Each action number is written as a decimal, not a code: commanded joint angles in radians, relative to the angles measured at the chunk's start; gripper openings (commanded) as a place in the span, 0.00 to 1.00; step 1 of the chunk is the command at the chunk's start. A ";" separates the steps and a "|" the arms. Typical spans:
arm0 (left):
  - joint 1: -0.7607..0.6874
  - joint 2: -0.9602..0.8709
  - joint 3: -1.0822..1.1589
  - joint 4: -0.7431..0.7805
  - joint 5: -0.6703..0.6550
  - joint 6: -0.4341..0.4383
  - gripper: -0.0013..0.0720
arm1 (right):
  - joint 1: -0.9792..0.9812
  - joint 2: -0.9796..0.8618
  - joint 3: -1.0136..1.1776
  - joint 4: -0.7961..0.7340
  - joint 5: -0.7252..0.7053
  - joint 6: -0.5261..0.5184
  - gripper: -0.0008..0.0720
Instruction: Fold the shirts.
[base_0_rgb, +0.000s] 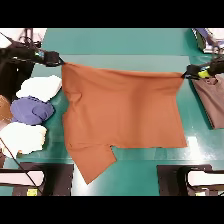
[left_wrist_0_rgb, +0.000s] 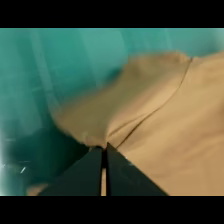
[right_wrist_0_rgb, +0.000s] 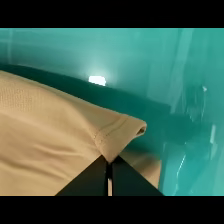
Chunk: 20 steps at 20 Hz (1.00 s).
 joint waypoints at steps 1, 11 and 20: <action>0.000 -0.104 -0.020 0.000 0.138 0.004 0.09 | 0.029 -0.114 0.010 -0.014 -0.133 0.072 0.04; 0.177 0.043 0.029 0.053 -0.174 -0.084 0.65 | -0.090 0.018 0.120 0.045 0.129 -0.010 0.64; 0.223 0.751 -0.943 0.118 -0.257 -0.210 0.65 | -0.148 0.315 -0.388 0.221 0.029 -0.101 0.63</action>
